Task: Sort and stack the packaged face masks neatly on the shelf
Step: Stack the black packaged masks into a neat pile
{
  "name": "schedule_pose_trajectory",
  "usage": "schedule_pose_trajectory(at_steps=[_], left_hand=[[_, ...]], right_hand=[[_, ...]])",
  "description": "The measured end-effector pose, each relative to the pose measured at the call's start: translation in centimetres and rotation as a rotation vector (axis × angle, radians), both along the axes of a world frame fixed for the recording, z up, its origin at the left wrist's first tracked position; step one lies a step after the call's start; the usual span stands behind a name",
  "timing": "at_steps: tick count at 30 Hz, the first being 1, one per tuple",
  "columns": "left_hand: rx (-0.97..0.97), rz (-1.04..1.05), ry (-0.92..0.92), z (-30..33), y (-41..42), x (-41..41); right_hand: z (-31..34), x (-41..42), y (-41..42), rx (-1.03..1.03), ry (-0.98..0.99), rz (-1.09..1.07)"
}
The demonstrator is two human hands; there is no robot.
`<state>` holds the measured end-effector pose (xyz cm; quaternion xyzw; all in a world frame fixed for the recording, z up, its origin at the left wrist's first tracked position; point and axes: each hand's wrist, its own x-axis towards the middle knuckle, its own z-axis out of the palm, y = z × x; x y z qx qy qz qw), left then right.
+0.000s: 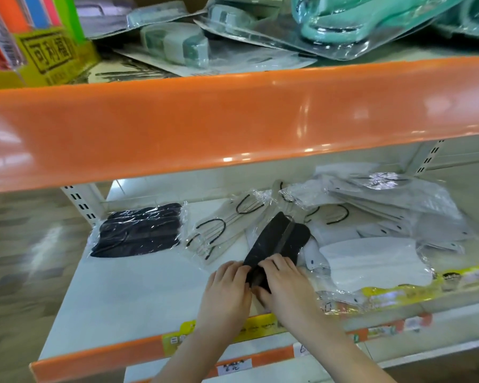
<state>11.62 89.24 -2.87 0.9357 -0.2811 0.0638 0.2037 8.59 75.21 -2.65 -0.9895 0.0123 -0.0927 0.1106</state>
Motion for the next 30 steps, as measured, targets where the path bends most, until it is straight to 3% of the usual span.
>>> schedule_pose_trajectory(at_steps=[7,11,17,20,24,30], left_hand=[[-0.147,-0.027,0.090,0.1,-0.3,0.1],[-0.369,0.117,0.419,1.0,-1.1,0.2],[-0.679,0.202,0.668,3.1,-2.5,-0.1],[-0.796,0.201,0.648,4.0,-3.3,-0.7],[-0.878,0.131,0.635,5.1,-3.6,-1.3],[-0.754,-0.006,0.473,5.5,-2.9,-0.6]], right_hand=[[0.4,-0.1,0.5,-0.005,-0.033,-0.004],[0.4,-0.2,0.5,-0.006,-0.043,0.019],[0.9,-1.2,0.1,0.119,0.087,0.096],[1.4,-1.5,-0.1,0.206,0.076,0.105],[2.2,-1.5,-1.0,0.321,-0.084,0.034],[4.3,-1.5,-2.6,0.422,-0.265,-0.021]])
